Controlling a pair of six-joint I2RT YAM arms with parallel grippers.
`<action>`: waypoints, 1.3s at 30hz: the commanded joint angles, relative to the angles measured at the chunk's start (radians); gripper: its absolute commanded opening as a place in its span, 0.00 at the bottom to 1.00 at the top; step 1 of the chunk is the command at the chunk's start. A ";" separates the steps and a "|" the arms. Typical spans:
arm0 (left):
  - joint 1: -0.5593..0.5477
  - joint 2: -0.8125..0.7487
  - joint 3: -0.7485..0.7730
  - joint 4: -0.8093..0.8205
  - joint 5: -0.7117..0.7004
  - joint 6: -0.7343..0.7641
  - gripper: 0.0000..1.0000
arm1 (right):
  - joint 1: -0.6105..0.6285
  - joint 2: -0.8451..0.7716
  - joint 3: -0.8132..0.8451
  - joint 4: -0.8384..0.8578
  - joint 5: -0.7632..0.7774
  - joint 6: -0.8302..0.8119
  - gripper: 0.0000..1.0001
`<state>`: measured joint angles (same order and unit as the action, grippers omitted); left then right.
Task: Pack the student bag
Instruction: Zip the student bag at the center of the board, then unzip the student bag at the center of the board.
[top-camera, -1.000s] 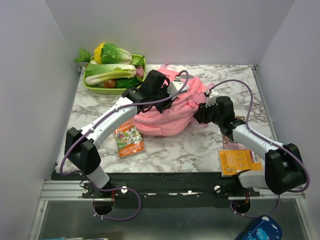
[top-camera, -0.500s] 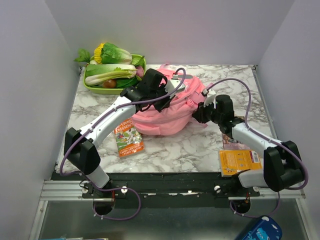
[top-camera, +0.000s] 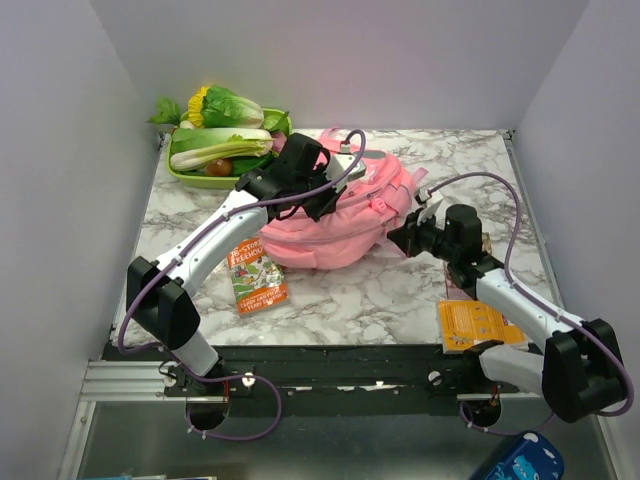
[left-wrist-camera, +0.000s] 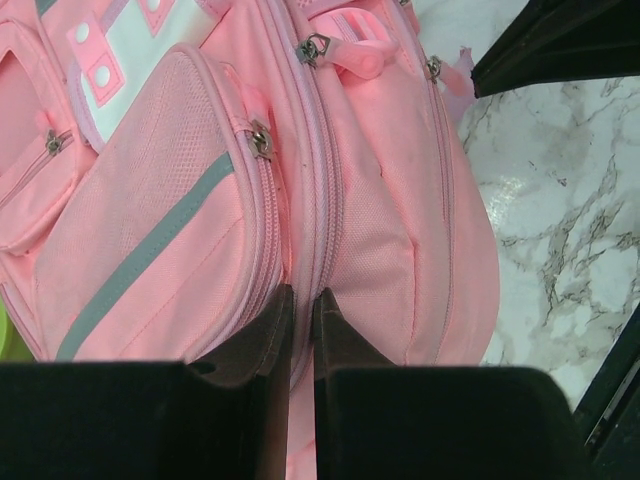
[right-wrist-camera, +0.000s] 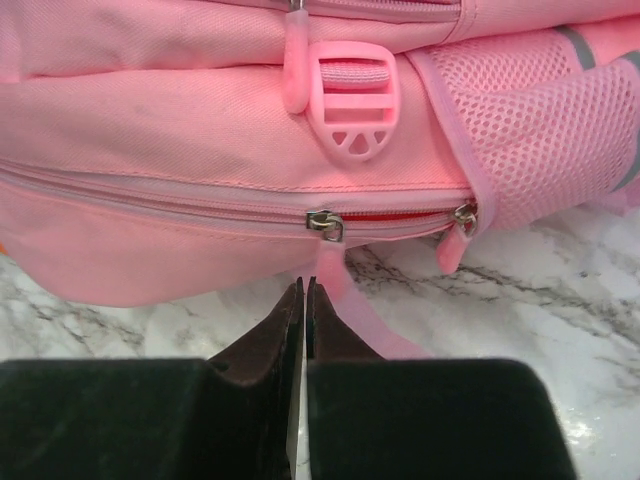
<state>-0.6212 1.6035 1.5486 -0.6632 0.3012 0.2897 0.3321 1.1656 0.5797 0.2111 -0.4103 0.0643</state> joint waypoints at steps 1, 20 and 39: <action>0.020 -0.025 0.057 0.056 -0.005 -0.044 0.00 | 0.001 -0.043 -0.037 0.027 -0.039 0.049 0.08; -0.014 -0.022 0.156 -0.019 -0.031 -0.037 0.00 | 0.005 -0.041 -0.017 0.008 0.156 0.019 0.68; -0.009 -0.053 0.071 0.005 -0.036 -0.021 0.00 | 0.005 0.088 0.042 0.103 0.018 -0.011 0.53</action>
<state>-0.6388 1.6070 1.6207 -0.7338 0.2947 0.2642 0.3328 1.2274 0.5941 0.2596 -0.3374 0.0616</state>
